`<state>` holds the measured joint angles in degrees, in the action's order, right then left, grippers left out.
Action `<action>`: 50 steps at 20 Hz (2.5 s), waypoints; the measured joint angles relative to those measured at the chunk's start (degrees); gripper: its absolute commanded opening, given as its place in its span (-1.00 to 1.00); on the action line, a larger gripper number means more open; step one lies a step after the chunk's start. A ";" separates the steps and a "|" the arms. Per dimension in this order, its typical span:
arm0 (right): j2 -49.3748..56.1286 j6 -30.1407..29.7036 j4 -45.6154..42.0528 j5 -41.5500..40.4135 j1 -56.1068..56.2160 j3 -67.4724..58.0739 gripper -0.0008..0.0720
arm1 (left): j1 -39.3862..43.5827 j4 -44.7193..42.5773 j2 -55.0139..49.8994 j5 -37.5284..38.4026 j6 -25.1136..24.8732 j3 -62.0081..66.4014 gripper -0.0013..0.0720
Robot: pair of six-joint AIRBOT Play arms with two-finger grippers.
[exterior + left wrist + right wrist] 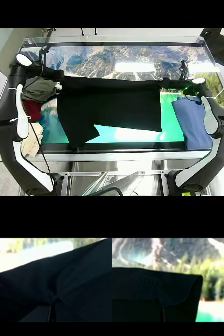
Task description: Fold the shirts.
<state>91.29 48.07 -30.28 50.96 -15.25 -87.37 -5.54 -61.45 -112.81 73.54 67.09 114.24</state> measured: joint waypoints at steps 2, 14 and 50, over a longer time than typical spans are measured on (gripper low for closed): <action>1.57 0.61 -1.44 1.53 -0.02 -0.17 -0.93 | 0.57 -3.21 -2.01 -0.15 0.44 0.35 -0.93; 0.50 5.16 -8.39 8.35 -0.74 -0.33 -0.08 | 1.31 -11.87 -2.93 0.90 2.80 2.75 0.87; -27.04 9.31 -13.22 15.37 -1.55 42.84 -0.93 | -3.10 6.93 36.74 -0.98 2.56 -63.14 -0.93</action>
<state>64.25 57.39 -43.51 66.32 -16.80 -44.53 -8.64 -54.52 -76.07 72.55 69.65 51.09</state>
